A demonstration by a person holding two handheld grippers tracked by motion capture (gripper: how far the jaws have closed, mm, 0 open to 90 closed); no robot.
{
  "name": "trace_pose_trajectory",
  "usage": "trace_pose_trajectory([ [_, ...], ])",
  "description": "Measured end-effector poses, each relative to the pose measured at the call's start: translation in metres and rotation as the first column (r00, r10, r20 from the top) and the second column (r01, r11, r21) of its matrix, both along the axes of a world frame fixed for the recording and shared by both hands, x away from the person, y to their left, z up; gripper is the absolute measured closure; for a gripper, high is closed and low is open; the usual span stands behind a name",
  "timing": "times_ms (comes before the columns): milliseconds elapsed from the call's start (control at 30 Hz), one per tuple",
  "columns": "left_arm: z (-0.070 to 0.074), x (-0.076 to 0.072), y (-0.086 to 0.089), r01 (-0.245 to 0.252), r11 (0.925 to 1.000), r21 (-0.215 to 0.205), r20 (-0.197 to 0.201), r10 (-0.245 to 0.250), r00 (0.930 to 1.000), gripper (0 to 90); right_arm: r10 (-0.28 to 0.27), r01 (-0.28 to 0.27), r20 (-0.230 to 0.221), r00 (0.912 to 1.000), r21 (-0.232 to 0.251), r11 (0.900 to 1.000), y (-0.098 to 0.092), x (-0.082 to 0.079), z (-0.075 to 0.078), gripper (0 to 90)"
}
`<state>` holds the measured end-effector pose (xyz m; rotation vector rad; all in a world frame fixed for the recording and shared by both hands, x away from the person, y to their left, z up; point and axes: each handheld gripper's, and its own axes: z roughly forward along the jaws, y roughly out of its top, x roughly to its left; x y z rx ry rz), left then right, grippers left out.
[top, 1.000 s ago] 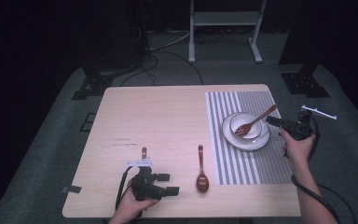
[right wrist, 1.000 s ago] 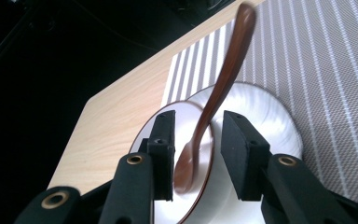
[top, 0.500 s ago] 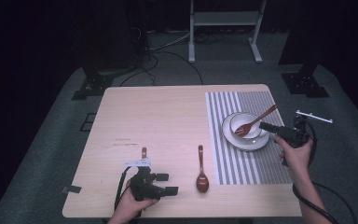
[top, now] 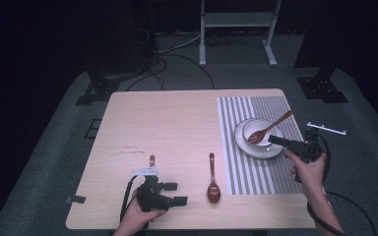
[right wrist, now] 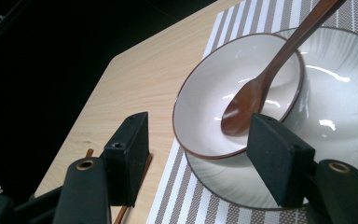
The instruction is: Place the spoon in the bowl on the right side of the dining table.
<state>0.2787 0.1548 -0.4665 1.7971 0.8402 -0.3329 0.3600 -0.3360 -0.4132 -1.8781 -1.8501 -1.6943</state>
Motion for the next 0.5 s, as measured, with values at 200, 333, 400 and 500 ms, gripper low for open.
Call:
trace_pose_trajectory([
  [200, 0.000, 0.000, 0.000, -0.002, 1.0000, 0.000, 0.002, 0.002, 1.0000, 3.3, 0.028, -0.028, -0.001, 0.9996, 0.003, 1.000, 0.006, -0.008, 0.000, 36.9],
  [333, 0.000, 0.000, 0.000, 0.001, 1.0000, 0.003, 0.001, -0.001, 1.0000, 3.3, 0.031, -0.031, 0.000, 0.9995, -0.002, 1.000, 0.008, -0.012, -0.001, 36.9],
  [400, 0.000, 0.000, -0.001, -0.001, 1.0000, 0.003, -0.002, 0.001, 1.0000, 3.3, 0.039, -0.039, 0.001, 0.9992, -0.005, 0.999, 0.011, -0.016, -0.002, 36.9],
  [500, 0.000, -0.001, -0.001, 0.002, 1.0000, 0.005, 0.001, -0.002, 1.0000, 3.3, 0.054, -0.054, 0.000, 0.9985, -0.006, 0.999, 0.014, -0.019, -0.003, 36.8],
])
